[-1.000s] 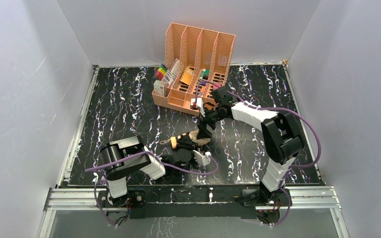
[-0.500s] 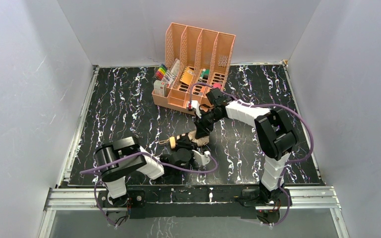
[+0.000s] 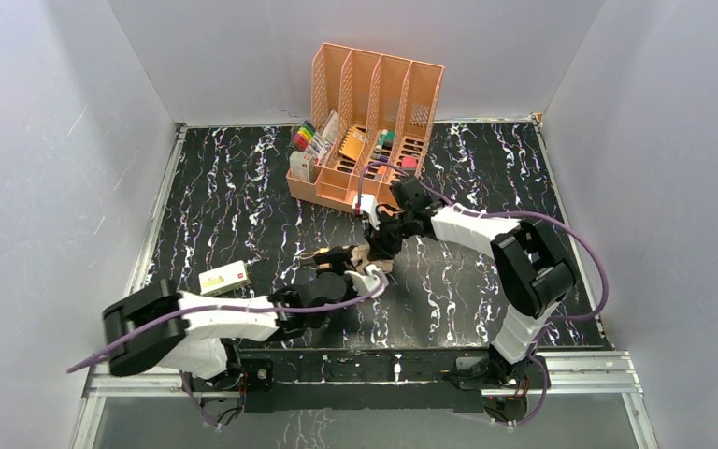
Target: Put away the umbrella
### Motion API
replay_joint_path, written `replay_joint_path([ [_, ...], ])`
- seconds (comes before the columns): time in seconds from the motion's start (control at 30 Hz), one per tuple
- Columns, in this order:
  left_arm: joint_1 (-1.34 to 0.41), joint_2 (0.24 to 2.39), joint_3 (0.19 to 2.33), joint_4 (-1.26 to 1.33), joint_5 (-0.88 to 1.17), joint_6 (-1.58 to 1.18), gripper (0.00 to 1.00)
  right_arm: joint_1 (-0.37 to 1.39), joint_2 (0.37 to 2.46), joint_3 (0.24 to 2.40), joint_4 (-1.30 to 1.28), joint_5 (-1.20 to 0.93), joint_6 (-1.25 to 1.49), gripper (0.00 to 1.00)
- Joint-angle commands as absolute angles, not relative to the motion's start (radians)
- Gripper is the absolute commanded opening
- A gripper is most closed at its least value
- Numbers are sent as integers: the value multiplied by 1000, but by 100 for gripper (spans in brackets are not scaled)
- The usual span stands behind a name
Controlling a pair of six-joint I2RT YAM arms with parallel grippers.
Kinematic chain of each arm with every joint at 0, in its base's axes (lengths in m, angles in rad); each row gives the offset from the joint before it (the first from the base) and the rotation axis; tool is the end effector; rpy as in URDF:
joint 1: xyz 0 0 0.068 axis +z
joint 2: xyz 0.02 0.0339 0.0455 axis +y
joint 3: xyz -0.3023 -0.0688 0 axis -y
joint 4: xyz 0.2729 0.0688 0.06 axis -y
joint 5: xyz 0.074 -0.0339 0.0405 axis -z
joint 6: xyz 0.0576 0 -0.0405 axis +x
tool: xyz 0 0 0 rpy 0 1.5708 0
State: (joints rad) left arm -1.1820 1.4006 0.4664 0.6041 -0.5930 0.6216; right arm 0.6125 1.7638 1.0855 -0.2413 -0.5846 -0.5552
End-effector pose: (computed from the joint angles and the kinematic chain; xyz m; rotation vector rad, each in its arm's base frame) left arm 0.1414 -0.2603 0.1882 1.1709 1.4277 0.1732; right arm 0.3107 0.2572 0.1886 -1.5330 1.8760 0.7483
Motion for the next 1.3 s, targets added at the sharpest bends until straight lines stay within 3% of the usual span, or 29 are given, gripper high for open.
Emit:
replay_joint_path([
  [0.0,-1188,1173,479,408,-616,420,72,638,1750,992,-142,-395,-580,41],
  [0.17,-1149,948,491,220,-615,217,75,687,1691,917,-95,-336,-575,41],
  [0.37,-815,874,550,108,-314,11,77,756,1604,789,-45,-298,-565,41],
  [0.6,-566,1095,685,169,118,-21,86,859,1511,668,50,-177,-519,39],
  [0.7,-511,1203,753,172,318,-6,92,902,1468,614,96,-116,-505,40],
  [0.9,-481,1420,922,-25,602,141,93,959,1400,536,157,-44,-507,43],
  [1.27,-485,1611,1013,-196,815,244,98,1000,1380,509,181,-6,-508,43],
])
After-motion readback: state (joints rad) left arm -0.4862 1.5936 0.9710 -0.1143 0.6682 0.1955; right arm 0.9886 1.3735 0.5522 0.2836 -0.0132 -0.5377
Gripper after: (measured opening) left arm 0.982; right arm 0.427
